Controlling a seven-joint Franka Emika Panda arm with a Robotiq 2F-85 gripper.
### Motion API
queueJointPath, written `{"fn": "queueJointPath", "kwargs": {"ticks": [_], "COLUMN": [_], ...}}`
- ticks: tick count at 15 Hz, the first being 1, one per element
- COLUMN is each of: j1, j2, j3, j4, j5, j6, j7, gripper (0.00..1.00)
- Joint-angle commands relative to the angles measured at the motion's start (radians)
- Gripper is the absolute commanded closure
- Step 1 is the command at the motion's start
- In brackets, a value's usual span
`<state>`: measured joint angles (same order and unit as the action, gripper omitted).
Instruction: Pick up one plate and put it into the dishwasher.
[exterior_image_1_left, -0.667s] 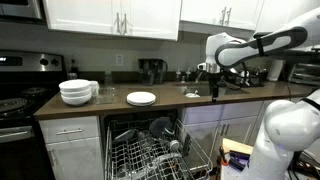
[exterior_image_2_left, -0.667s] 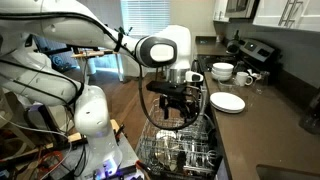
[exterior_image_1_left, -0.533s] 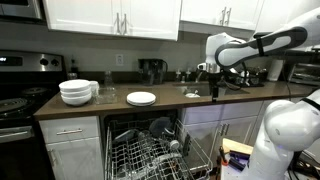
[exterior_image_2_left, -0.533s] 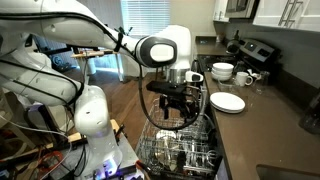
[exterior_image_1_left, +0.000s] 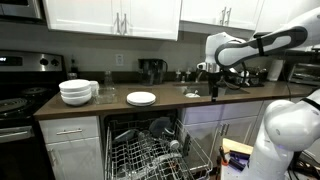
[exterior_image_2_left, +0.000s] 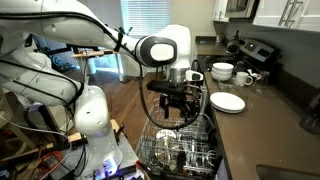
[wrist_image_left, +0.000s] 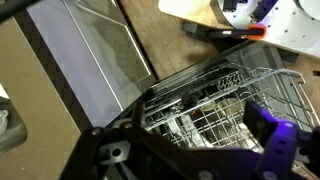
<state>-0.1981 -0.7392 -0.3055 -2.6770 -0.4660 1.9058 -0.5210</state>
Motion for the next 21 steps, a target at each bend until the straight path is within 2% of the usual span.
{"fn": "queueJointPath", "kwargs": {"ticks": [1, 6, 10, 13, 16, 19, 21], "j1": [0.04, 0.129, 0.184, 0.18, 0.152, 0.147, 0.155], "j2": [0.042, 0.105, 0.184, 0.267, 0.365, 0.474, 0.547], "j3": [0.06, 0.168, 0.209, 0.218, 0.218, 0.221, 0.224], "j4": [0.053, 0.124, 0.148, 0.169, 0.214, 0.277, 0.317], "j5": [-0.057, -0.17, -0.296, -0.45, -0.64, -0.747, -0.766], "j6": [0.015, 0.077, 0.235, 0.41, 0.589, 0.679, 0.707], "j7": [0.006, 0.011, 0.014, 0.05, 0.16, 0.276, 0.323], "gripper": [0.0, 0.0, 0.0, 0.0, 0.0, 0.0, 0.0]}}
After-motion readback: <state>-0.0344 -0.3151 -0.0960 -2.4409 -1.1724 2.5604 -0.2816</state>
